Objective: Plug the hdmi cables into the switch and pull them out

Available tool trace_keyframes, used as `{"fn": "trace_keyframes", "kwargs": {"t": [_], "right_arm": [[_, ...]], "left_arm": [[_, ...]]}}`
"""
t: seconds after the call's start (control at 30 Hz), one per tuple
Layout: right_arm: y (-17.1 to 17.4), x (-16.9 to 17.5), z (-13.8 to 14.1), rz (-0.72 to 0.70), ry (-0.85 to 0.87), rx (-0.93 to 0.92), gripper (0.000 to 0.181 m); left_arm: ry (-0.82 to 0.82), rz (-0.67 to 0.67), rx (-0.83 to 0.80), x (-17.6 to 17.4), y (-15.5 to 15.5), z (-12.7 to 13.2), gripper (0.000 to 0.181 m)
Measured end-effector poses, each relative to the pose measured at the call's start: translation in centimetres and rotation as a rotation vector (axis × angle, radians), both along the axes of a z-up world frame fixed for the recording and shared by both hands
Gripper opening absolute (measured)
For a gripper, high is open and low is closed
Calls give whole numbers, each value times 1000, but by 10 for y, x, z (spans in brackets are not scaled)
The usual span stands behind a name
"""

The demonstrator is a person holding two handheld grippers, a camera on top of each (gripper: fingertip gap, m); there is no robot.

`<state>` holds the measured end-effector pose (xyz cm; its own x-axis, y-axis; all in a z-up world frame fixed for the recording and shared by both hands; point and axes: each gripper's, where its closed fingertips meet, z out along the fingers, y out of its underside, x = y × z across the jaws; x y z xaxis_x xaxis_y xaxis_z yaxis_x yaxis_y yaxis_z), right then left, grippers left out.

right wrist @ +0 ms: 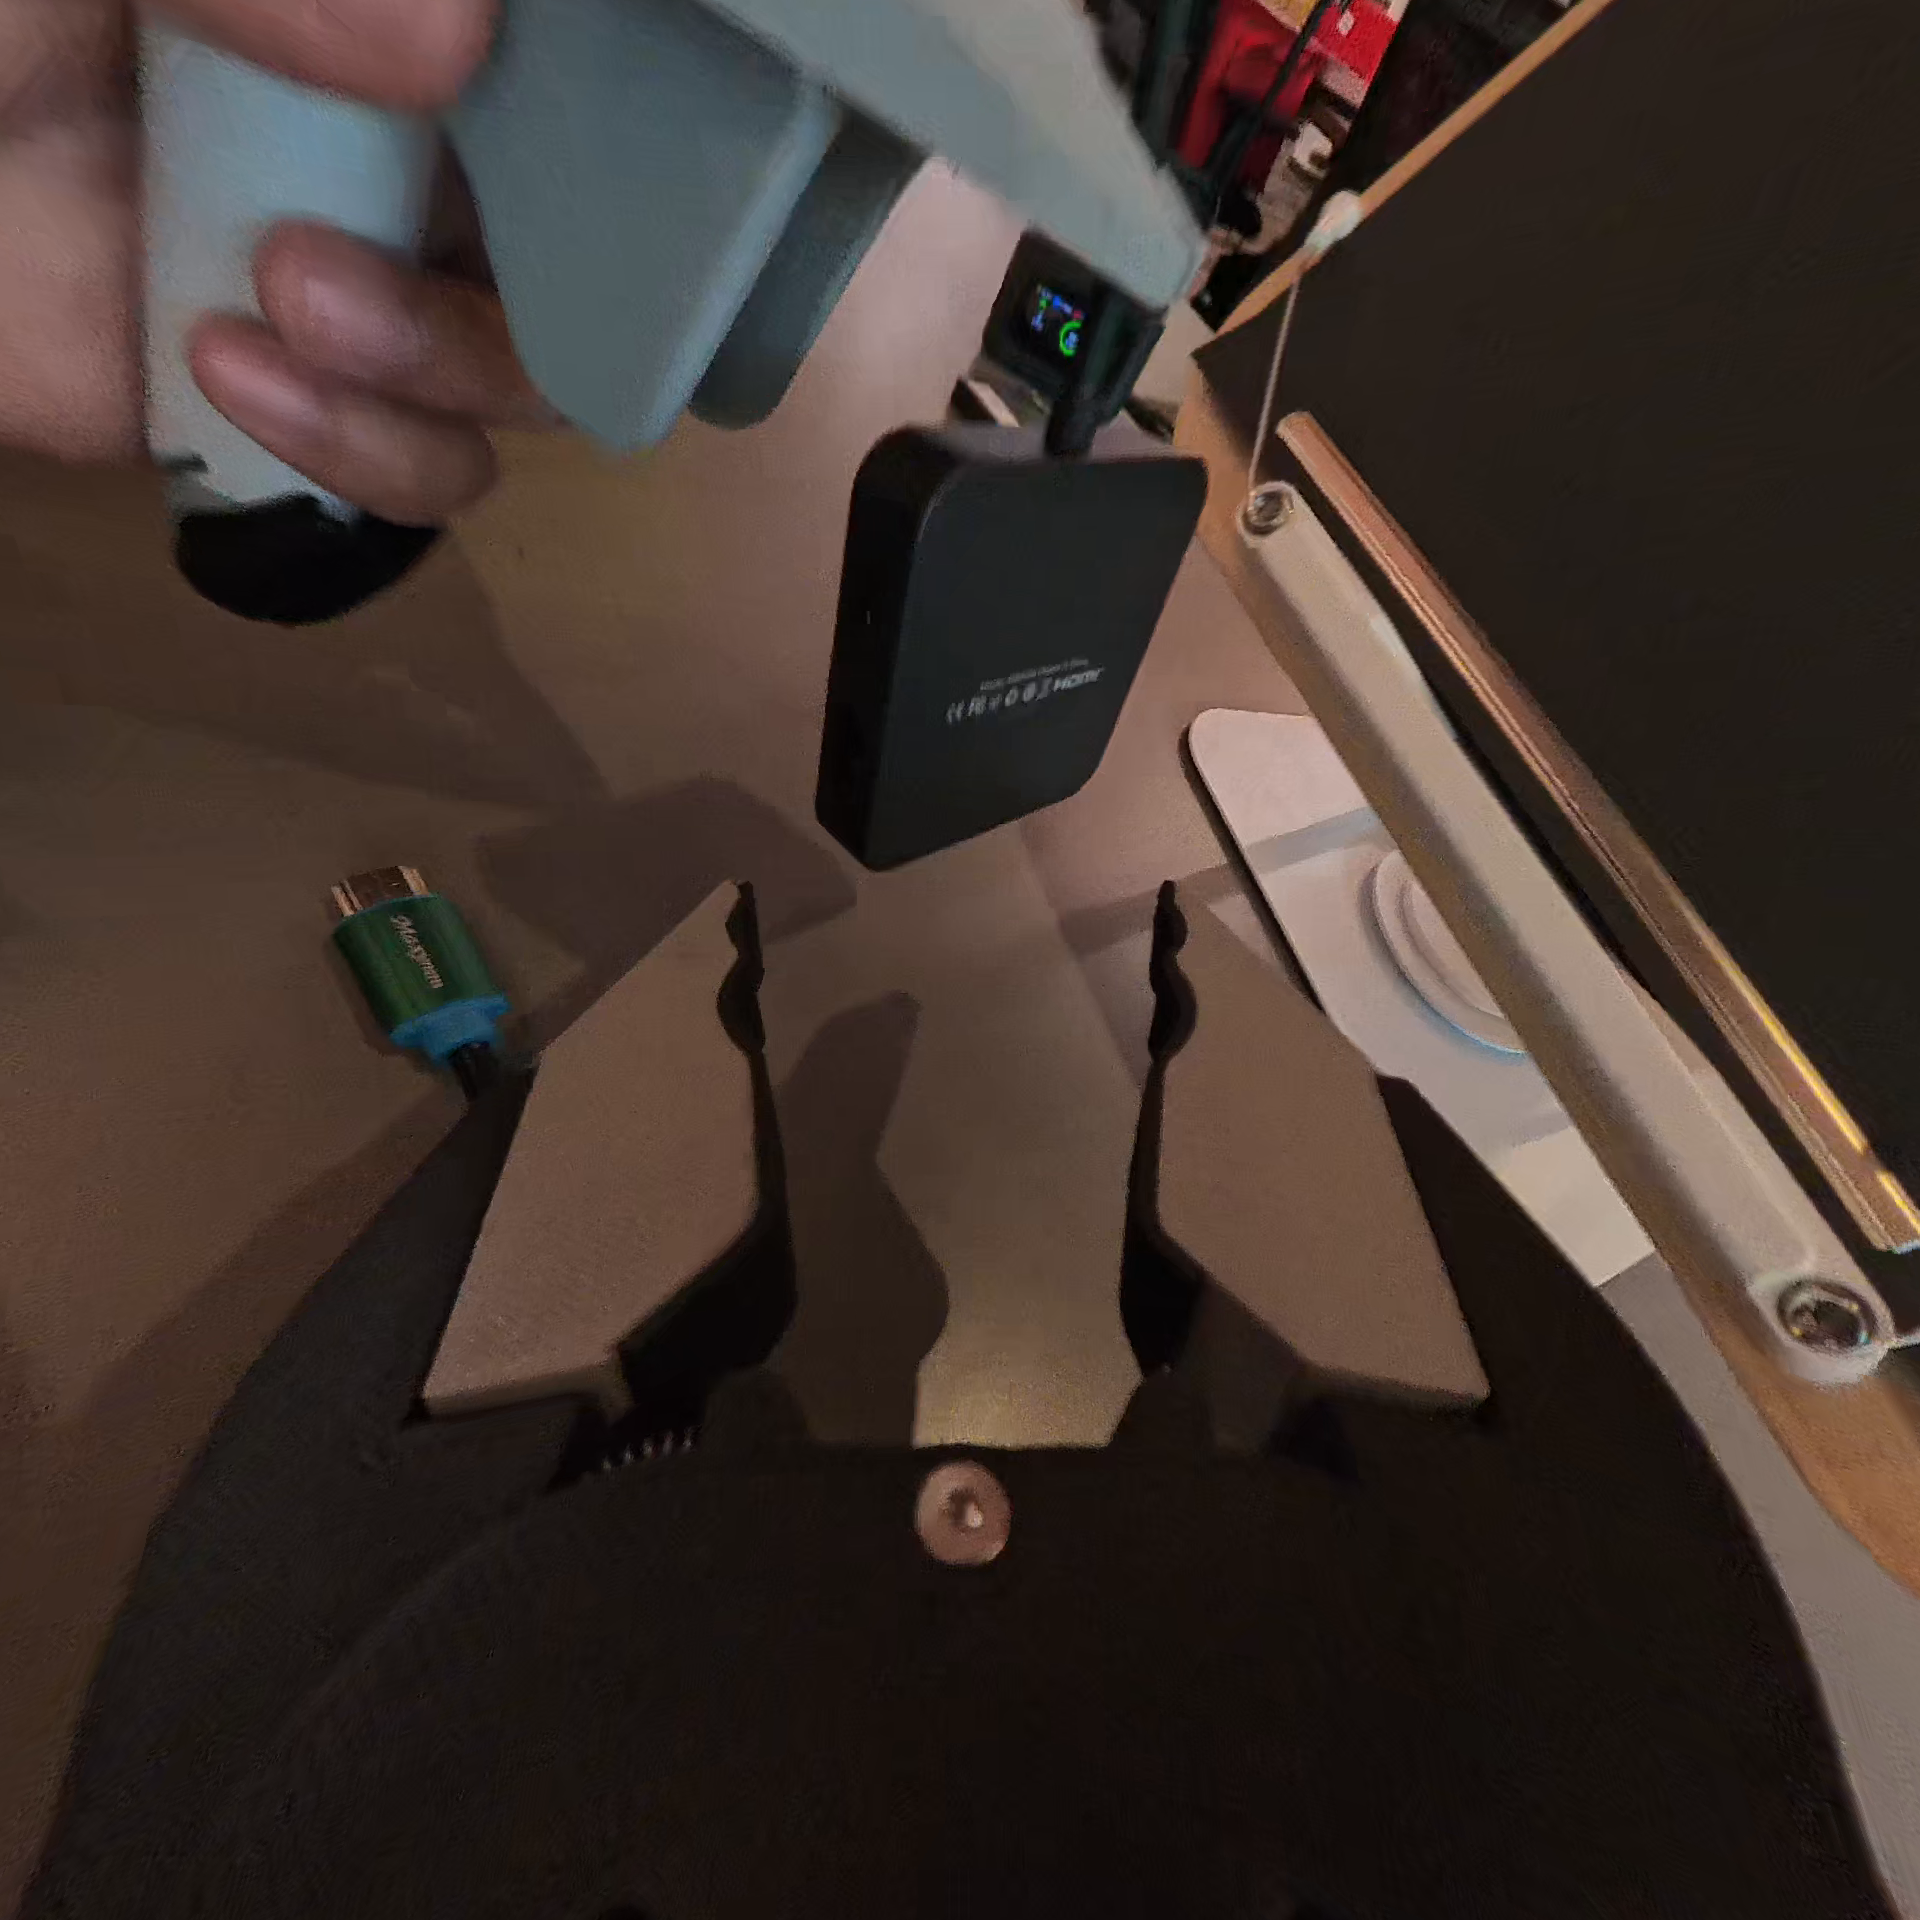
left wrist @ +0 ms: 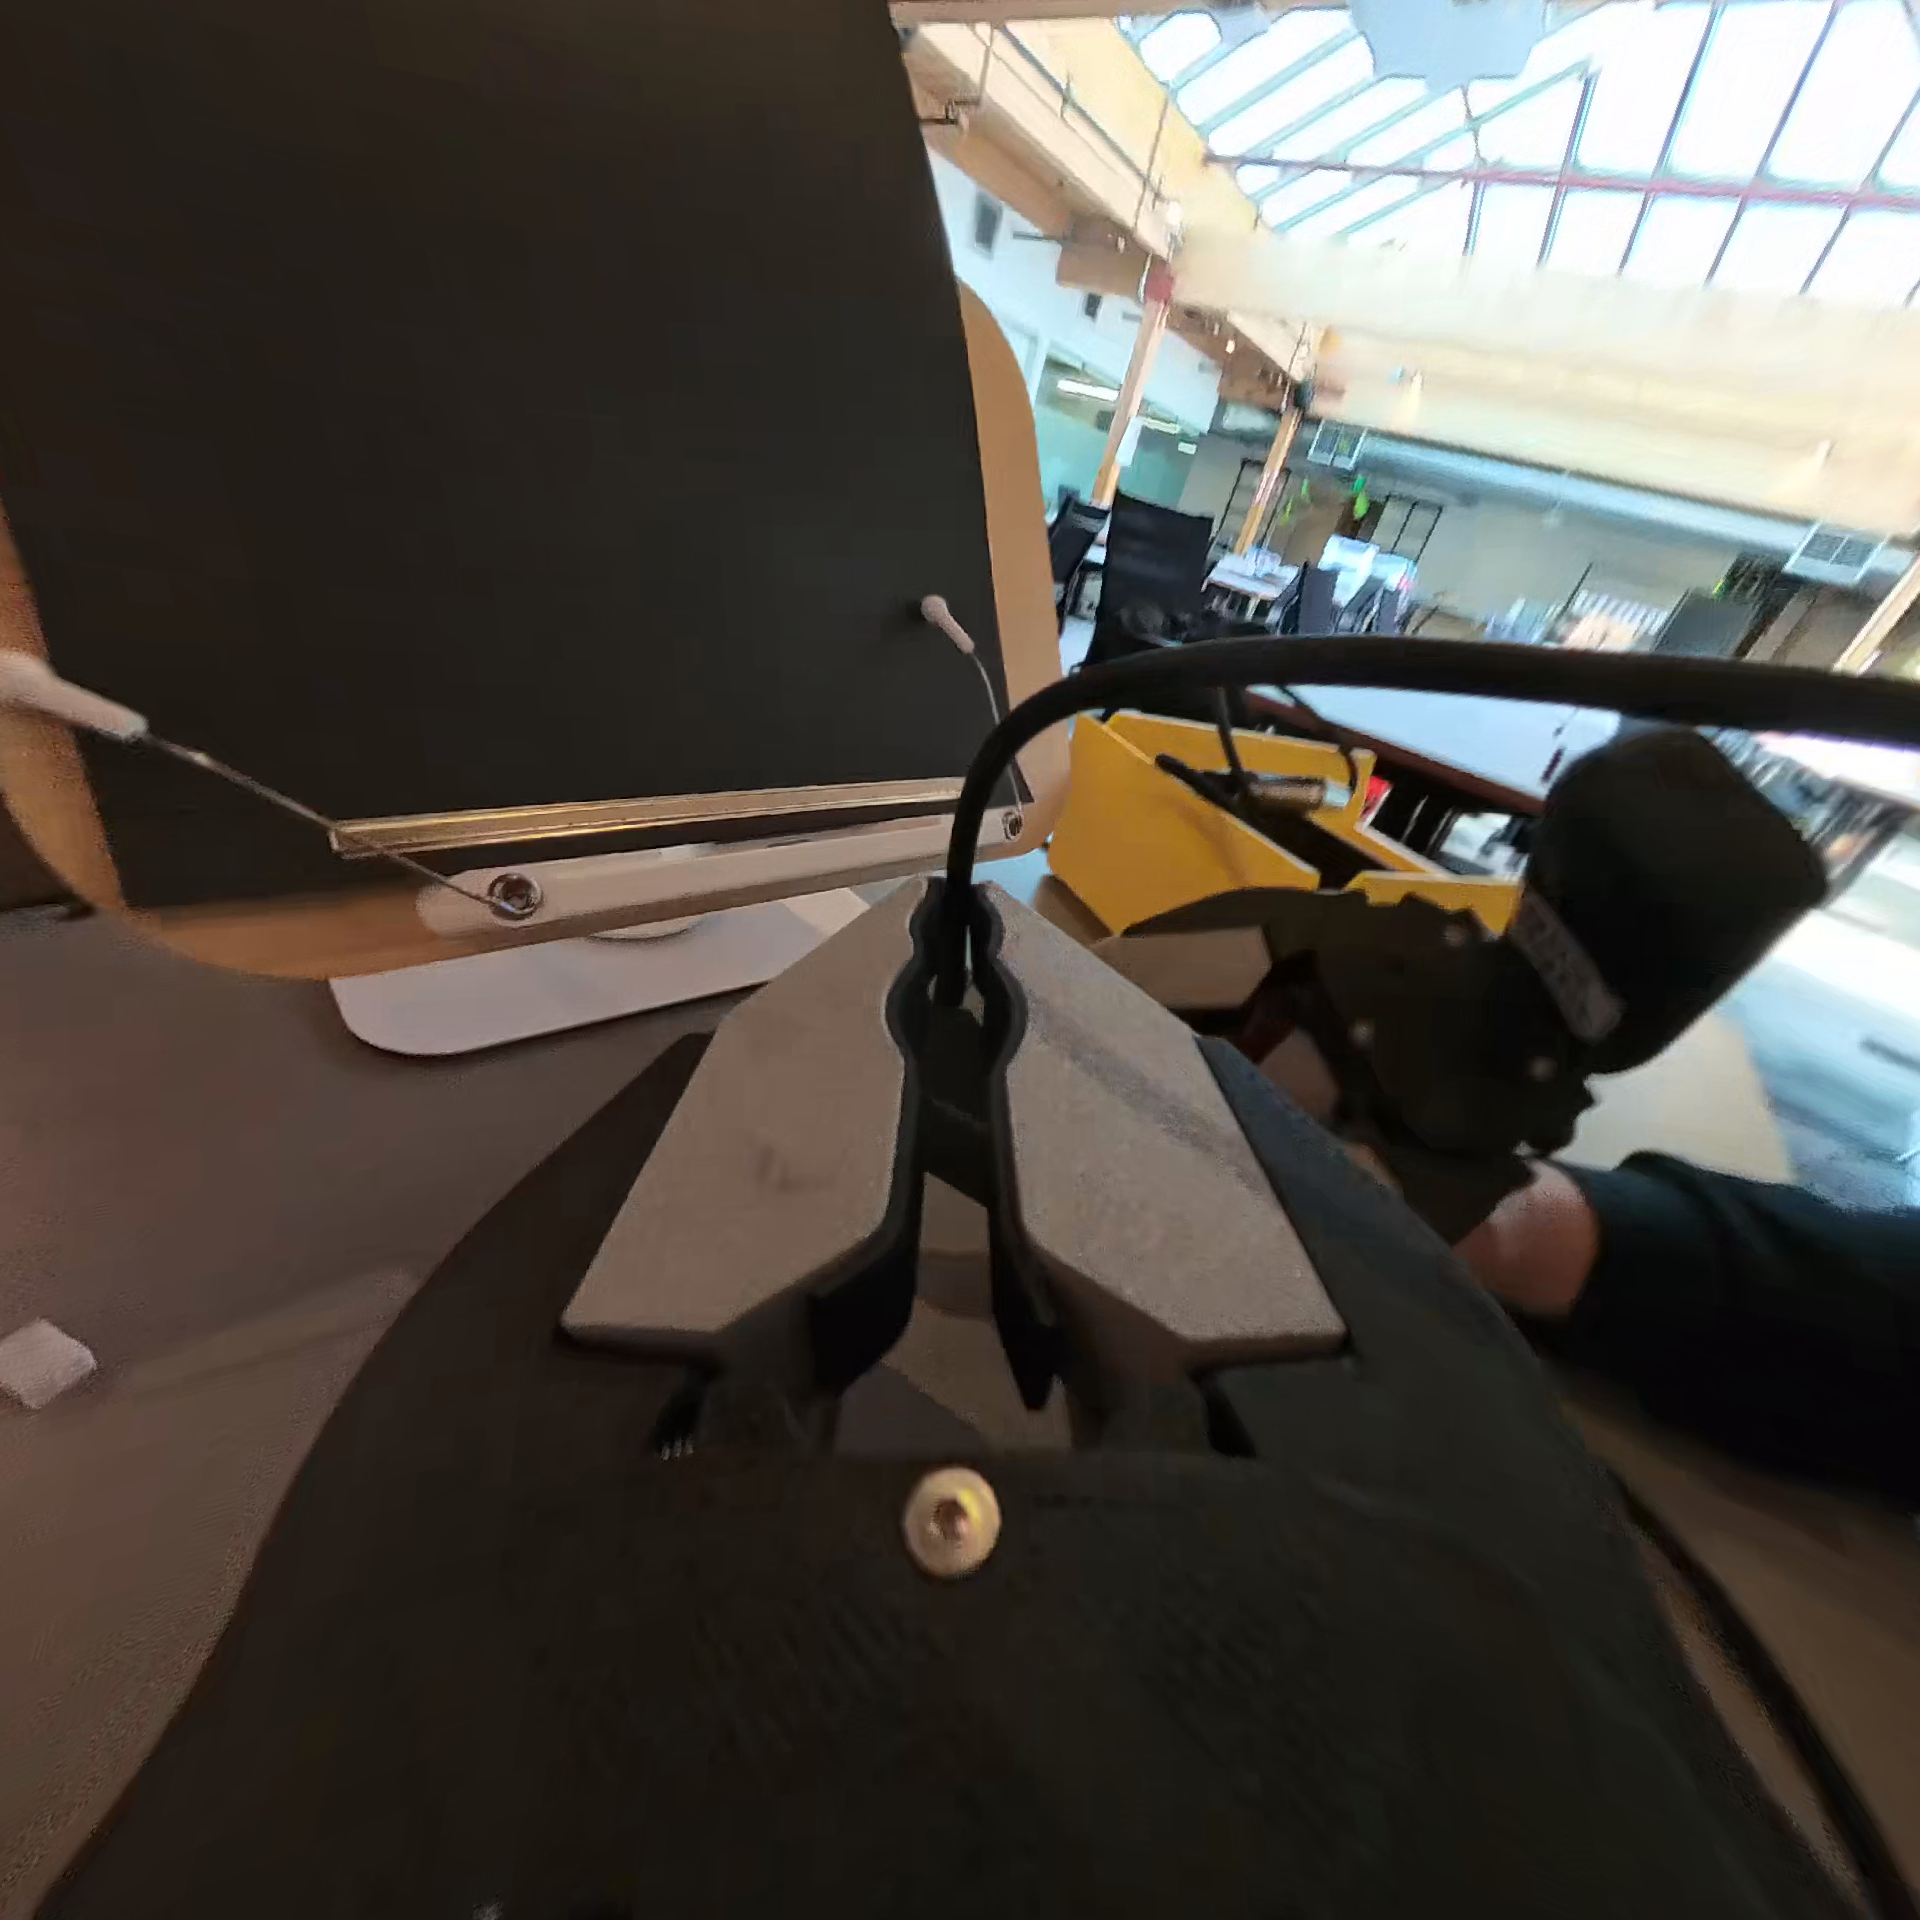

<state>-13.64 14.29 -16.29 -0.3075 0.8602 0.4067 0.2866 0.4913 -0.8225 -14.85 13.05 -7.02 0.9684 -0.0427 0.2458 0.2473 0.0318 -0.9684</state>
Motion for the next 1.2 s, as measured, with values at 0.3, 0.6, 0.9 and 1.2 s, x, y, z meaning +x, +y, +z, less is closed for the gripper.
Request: {"fn": "trace_keyframes", "kwargs": {"t": [0.3,0.6,0.9,1.2], "right_arm": [[-10,-14,7,-62,36,119,61],[20,2,21,-81,32,97,11],[31,30,9,31,-160,94,11],[-3,48,0,270,-196,85,11]], "left_arm": [[-92,26,12,-10,-5,2,2],[-96,-23,-33,-6,-1,-9,2],[242,-94,-322,7,-1,-51,45],[626,-175,-220,43,-15,-48,36]]}}
